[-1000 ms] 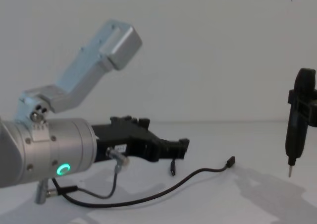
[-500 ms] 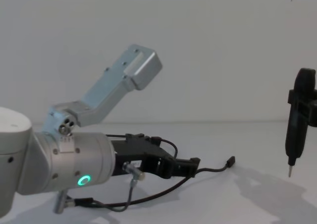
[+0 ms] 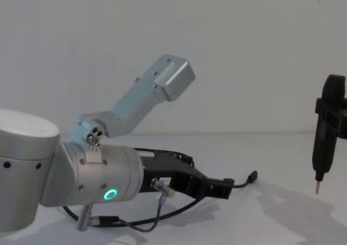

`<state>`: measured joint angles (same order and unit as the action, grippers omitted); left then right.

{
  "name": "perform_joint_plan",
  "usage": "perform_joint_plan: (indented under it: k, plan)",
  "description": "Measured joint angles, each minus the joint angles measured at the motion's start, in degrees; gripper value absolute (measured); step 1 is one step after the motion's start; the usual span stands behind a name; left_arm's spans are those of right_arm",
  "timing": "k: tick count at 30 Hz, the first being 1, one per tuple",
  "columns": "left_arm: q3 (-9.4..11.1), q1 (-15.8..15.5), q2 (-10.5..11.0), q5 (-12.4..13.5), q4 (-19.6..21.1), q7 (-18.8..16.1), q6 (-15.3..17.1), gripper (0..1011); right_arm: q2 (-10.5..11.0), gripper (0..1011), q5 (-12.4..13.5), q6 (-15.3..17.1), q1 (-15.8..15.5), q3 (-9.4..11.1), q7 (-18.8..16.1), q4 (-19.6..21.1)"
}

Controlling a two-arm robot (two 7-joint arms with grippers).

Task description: Pick up the data cable with the one hand.

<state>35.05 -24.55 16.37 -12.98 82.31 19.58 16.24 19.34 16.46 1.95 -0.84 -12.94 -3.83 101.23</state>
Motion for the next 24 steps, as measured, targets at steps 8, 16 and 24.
perform_joint_plan:
  k: [8,16,24]
  plan:
    - [0.7,-0.9,-0.3,0.9,-1.0,0.9,0.9,1001,0.0,279,0.0,0.0,0.0,0.0,0.0,0.0]
    - [1.2,-1.5,-0.5,1.8,-2.0,1.6,1.1,848,0.0,279,0.0,0.0,0.0,0.0,0.0,0.0]
    - [1.4,-1.8,-1.1,2.3,-2.8,2.2,0.8,585,0.0,279,0.0,0.0,0.0,0.0,0.0,0.0]
